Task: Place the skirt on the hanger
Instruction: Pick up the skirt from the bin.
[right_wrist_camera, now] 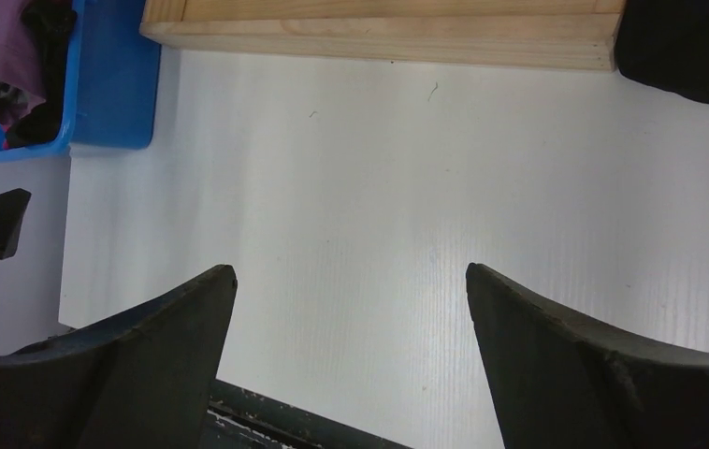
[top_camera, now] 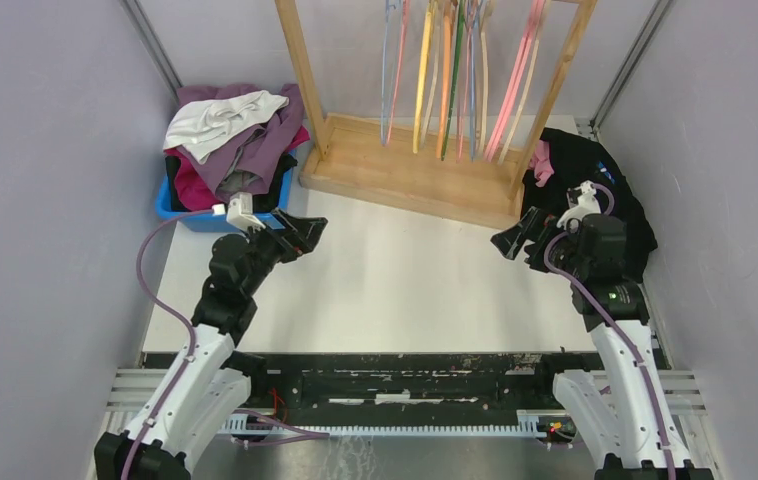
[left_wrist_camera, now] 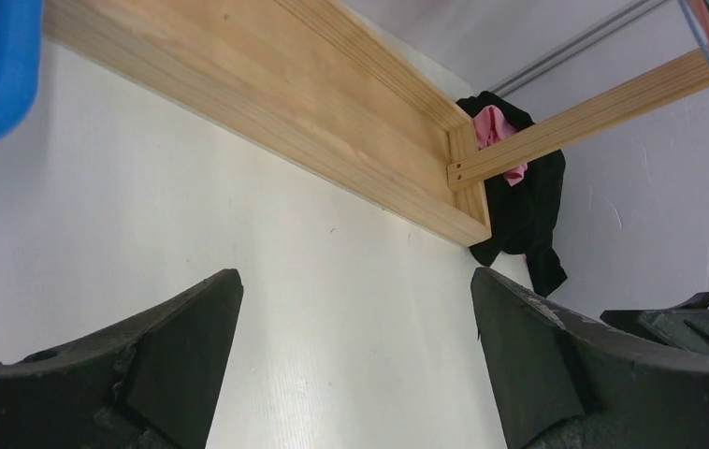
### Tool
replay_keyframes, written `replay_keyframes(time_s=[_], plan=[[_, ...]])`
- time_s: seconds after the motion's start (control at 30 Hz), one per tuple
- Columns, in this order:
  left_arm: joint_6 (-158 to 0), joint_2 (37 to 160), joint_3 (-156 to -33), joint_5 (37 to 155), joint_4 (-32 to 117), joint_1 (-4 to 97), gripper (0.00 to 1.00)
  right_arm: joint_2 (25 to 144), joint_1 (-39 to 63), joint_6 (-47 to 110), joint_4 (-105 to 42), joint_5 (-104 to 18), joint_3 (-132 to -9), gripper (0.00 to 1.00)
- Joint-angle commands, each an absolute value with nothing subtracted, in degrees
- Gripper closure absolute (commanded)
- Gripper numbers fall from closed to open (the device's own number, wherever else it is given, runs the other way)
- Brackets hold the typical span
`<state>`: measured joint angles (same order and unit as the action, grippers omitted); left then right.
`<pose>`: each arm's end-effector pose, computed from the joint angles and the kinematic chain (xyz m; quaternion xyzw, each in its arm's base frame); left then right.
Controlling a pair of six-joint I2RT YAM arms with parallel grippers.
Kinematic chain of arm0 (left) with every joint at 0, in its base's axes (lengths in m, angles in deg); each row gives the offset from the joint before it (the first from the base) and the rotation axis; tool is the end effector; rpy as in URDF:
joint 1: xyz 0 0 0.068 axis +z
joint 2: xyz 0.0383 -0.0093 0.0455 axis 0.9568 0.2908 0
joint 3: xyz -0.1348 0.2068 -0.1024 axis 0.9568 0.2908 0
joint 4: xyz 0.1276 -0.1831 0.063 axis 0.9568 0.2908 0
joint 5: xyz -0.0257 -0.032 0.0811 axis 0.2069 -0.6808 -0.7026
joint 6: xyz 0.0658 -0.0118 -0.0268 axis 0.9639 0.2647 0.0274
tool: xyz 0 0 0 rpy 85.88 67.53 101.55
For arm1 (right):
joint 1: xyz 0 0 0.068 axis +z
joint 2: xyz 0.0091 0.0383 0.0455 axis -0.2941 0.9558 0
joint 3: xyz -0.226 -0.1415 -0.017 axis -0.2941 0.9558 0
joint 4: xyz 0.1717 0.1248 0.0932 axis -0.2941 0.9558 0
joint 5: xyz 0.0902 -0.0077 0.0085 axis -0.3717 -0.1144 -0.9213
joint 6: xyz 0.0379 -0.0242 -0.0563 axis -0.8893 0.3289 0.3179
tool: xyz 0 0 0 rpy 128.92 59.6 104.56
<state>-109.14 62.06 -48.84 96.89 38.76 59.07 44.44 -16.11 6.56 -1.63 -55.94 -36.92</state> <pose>0.1641 -0.0507 0.2725 -0.1248 0.7357 -0.3606 0.5595 0.1487 0.0238 0.2854 0.1351 0.8407 0.2897 0.4371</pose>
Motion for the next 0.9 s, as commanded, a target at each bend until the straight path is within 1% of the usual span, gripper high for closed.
replay_keyframes(time_s=[0.0, 0.2, 0.37, 0.47, 0.67, 0.77, 0.87], plan=[[-114.8, 63.3, -47.9, 96.0, 36.6, 58.9, 0.01, 45.3, -16.3, 7.2, -1.5, -55.7, -39.3, 0.0], [-118.7, 62.6, -44.1, 93.2, 31.7, 58.9, 0.01, 48.0, -16.3, 4.7, -0.5, -57.0, -37.2, 0.0], [-117.6, 71.7, -48.6, 99.8, 32.0, 58.8, 0.01, 49.8, -16.4, 4.4, -1.0, -64.9, -35.6, 0.0], [-117.2, 73.4, -49.3, 100.9, 30.2, 58.8, 0.01, 48.7, -16.4, 4.7, 1.4, -64.6, -35.2, 0.0], [-115.3, 78.4, -54.6, 102.1, 29.8, 58.6, 0.01, 43.3, -16.4, 4.8, 5.3, -58.8, -38.0, 0.0], [-112.5, 81.7, -59.1, 101.7, 32.5, 58.5, 0.01, 45.4, -16.4, 5.9, 8.0, -53.2, -42.8, 0.0], [-107.7, 85.3, -65.1, 100.7, 37.1, 57.7, 0.01, 49.9, -16.5, 7.0, 10.3, -44.7, -48.4, 0.0]])
